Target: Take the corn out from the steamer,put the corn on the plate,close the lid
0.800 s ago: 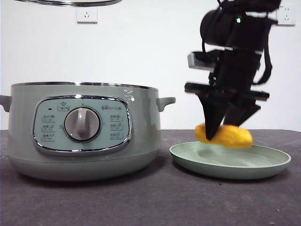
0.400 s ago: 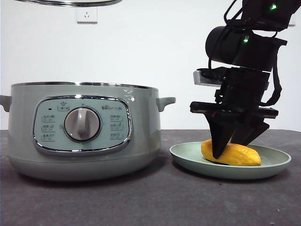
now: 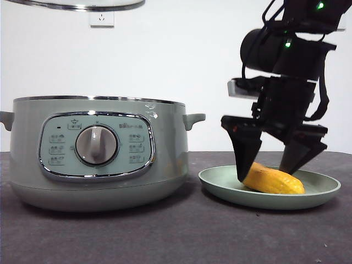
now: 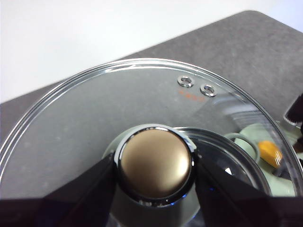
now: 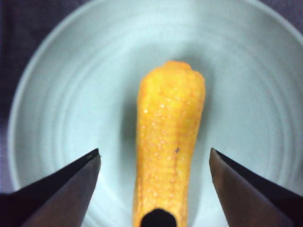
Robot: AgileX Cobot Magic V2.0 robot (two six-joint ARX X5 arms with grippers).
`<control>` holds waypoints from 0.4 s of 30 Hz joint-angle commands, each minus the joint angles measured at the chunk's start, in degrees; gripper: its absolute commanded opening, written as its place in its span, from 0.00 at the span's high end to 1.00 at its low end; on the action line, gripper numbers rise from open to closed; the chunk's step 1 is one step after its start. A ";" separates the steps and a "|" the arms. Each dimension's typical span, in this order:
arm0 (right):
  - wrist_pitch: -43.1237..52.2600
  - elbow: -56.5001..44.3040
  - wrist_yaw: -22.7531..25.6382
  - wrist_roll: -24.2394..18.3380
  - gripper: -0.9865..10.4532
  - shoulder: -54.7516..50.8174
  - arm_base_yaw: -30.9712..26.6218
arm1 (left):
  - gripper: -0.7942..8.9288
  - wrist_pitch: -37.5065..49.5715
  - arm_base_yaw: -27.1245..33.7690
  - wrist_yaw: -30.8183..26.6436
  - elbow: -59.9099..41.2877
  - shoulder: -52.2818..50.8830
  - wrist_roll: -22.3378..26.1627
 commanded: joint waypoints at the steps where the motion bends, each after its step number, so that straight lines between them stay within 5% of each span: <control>1: 0.00 -0.35 -0.07 0.87 0.58 -3.26 0.24 | 0.93 2.84 -0.09 2.16 0.92 0.76 0.15; 12: -1.79 -0.35 0.15 1.05 0.58 -20.44 -0.46 | 0.93 8.83 -0.09 2.89 -8.37 2.16 -3.32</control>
